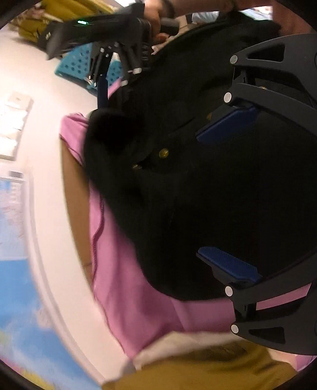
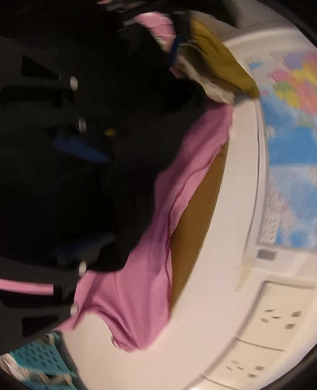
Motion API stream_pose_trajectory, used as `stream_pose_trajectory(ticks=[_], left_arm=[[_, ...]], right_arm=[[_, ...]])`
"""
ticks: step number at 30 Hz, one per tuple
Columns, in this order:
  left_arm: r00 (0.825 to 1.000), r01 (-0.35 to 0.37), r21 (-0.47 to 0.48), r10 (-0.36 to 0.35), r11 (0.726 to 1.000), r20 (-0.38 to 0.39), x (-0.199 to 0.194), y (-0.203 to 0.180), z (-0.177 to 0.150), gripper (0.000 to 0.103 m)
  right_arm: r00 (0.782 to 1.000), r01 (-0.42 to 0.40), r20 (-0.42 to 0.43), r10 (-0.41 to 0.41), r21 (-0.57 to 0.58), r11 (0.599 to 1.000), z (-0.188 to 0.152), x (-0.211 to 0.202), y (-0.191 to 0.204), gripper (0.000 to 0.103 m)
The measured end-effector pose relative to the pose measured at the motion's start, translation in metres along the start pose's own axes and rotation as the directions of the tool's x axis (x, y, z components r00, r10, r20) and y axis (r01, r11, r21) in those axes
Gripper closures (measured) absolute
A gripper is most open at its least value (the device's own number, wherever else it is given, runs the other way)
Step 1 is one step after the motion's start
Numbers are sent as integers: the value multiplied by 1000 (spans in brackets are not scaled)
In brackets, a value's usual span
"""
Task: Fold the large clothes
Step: 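Lower the black jacket flat onto the pink bed with both grippers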
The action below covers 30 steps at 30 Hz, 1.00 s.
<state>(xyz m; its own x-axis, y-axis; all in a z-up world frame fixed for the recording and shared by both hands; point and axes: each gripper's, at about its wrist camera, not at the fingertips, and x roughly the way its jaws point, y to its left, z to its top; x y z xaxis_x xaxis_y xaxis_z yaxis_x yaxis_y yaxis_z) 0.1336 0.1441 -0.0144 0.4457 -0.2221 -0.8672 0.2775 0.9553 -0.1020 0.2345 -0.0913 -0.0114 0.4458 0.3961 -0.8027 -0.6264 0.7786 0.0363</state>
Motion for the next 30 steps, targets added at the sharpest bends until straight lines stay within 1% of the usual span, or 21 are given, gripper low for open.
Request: stream_pose_trajectory(ticks=[1, 2, 4, 6, 7, 9, 10, 12, 14, 15, 17, 19, 20, 21, 22, 23, 24, 25, 26, 28, 30], left_arm=[[1000, -6, -14, 6, 1000, -19, 12, 1, 8, 25], [999, -21, -26, 20, 999, -25, 20, 4, 15, 31], [997, -70, -70, 68, 995, -26, 35, 13, 31, 32], [994, -106, -123, 101, 987, -44, 47, 26, 41, 31], [993, -117, -136, 111, 984, -51, 49, 29, 42, 30], [994, -105, -144, 99, 984, -42, 45, 31, 37, 29], [994, -104, -134, 100, 986, -33, 41, 30, 33, 26], [992, -129, -106, 129, 986, -5, 29, 26, 22, 21], [991, -130, -80, 132, 988, 19, 15, 21, 9, 17], [991, -126, -73, 129, 989, 29, 9, 19, 4, 16], [993, -109, -54, 112, 993, 49, -6, 13, -7, 13], [993, -96, -35, 99, 995, 70, -20, 2, -20, 13], [993, -88, -28, 90, 996, 77, -22, 3, -22, 13], [993, -78, -19, 80, 997, 89, -35, -1, -29, 13], [992, -77, -11, 77, 997, 97, -38, -5, -33, 12], [990, -89, 2, 88, 996, 108, -42, -13, -39, 11], [989, -92, 8, 91, 996, 113, -44, -16, -45, 11], [990, -85, 17, 82, 996, 117, -44, -20, -49, 11], [990, -79, 26, 75, 997, 120, -45, -25, -53, 11], [988, -85, 39, 79, 996, 129, -46, -36, -60, 11], [989, -73, 42, 67, 996, 131, -49, -43, -69, 11]], right_arm=[[1000, 10, 0, -10, 25, 1000, 5, 8, -4, 64], [1000, 23, 1, -23, 51, 998, 12, 14, -9, 64], [999, 49, 1, -49, 108, 993, 23, 26, -21, 64], [999, 44, -6, -43, 175, 984, 27, 32, -33, 63], [1000, 22, -4, -22, 210, 977, 26, 30, -41, 58], [1000, 13, 25, -19, 243, 970, 16, 14, -52, 50], [999, 4, 36, -13, 246, 969, 10, 5, -57, 47], [998, -35, 57, 20, 267, 963, -11, -18, -72, 42], [997, -56, 72, 37, 287, 956, -36, -42, -81, 40], [996, -70, 82, 48, 301, 951, -53, -57, -86, 36], [993, -100, 90, 75, 319, 942, -83, -79, -92, 35], [992, -115, 80, 93, 345, 931, -119, -100, -91, 31], [991, -130, 72, 111, 353, 927, -134, -108, -90, 31], [991, -137, 56, 125, 355, 925, -157, -120, -86, 31], [991, -137, 52, 127, 355, 925, -172, -127, -82, 29], [989, -145, 48, 137, 355, 924, -187, -135, -76, 28], [985, -169, 49, 163, 356, 919, -202, -142, -70, 28], [977, -211, 59, 204, 365, 907, -220, -149, -64, 25], [973, -226, 52, 223, 373, 900, -236, -154, -58, 24], [979, -198, 26, 204, 381, 903, -259, -162, -47, 24], [970, -235, 36, 241, 403, 885, -279, -167, -38, 24]])
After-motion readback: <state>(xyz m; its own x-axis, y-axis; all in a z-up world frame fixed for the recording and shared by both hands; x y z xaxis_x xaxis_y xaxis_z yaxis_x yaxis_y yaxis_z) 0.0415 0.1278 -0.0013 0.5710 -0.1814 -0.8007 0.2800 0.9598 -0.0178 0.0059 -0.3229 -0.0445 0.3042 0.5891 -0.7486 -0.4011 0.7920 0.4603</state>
